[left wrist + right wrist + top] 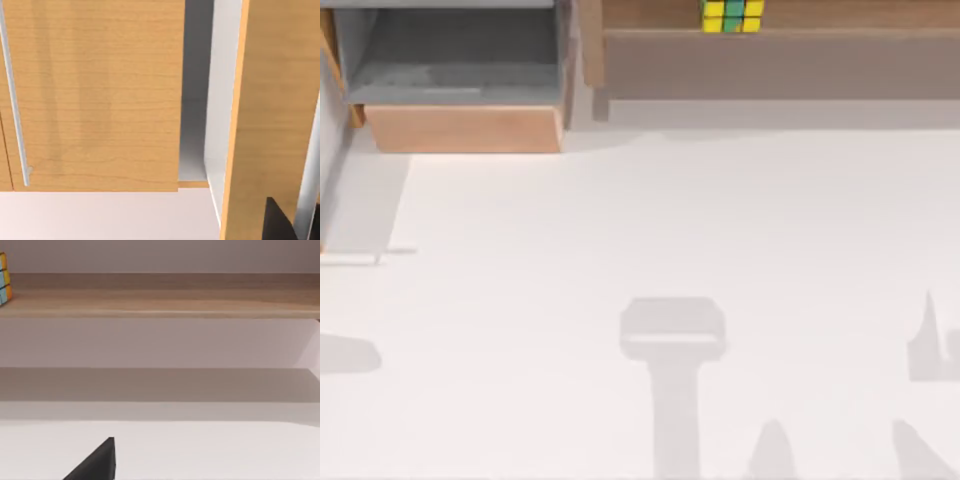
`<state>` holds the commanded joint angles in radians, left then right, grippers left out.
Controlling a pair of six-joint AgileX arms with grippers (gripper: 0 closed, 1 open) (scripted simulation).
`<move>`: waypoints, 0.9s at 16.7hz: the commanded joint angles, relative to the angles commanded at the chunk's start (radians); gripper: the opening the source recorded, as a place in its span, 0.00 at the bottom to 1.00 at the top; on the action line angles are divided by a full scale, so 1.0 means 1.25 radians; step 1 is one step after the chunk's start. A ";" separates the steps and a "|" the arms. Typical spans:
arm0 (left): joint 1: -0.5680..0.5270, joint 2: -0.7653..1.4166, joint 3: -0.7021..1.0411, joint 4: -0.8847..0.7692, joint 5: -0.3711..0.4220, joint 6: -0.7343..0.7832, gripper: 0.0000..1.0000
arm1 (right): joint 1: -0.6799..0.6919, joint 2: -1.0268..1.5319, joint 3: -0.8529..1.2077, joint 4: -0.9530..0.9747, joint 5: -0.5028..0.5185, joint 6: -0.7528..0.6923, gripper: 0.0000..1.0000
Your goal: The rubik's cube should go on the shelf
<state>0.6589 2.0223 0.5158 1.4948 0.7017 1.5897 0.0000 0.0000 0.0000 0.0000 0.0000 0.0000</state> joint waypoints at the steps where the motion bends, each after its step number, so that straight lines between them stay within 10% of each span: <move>1: 0.000 0.000 0.000 0.000 0.000 0.000 0.00 | 0.000 0.000 0.000 0.000 0.000 0.000 1.00; 15: -0.094 0.080 0.172 -0.104 -0.095 -0.006 0.00 | 0.000 0.000 0.000 0.000 0.000 0.000 1.00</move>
<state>0.5417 2.1225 0.7313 1.3642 0.5833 1.5816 0.0000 0.0000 0.0000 0.0000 0.0000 0.0000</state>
